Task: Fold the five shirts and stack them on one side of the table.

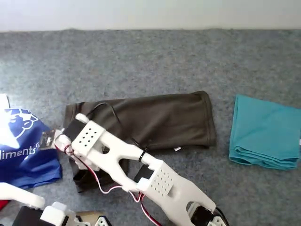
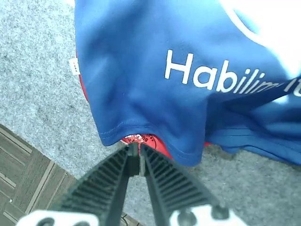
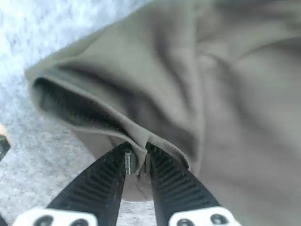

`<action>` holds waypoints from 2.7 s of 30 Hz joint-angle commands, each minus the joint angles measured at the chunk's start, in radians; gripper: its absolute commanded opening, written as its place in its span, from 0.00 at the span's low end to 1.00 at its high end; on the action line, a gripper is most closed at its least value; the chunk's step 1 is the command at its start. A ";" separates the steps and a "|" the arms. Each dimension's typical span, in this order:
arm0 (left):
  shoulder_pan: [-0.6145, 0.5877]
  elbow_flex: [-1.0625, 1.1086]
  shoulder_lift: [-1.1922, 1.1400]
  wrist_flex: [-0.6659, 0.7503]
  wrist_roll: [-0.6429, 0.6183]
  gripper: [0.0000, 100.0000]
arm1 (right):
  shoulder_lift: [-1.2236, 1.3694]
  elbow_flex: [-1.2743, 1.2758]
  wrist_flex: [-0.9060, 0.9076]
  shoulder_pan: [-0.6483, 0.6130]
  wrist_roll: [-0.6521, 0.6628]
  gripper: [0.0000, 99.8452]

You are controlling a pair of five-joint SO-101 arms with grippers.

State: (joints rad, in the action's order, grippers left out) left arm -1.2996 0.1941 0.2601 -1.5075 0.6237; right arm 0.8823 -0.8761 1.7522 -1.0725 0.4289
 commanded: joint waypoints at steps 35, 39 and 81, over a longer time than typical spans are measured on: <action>0.008 0.048 0.011 0.037 0.002 0.02 | -0.012 -0.158 -0.033 0.282 -0.178 0.18; 0.008 0.053 0.011 0.046 0.002 0.02 | -0.061 -0.144 0.044 0.248 -0.094 0.02; 0.000 0.031 0.012 0.038 0.000 0.02 | -0.033 0.097 0.010 0.386 -0.080 0.01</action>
State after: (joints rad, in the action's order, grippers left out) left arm -1.2981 0.2539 0.2601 -1.4722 0.6222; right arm 0.8777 -0.7564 1.7338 -0.7043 0.3445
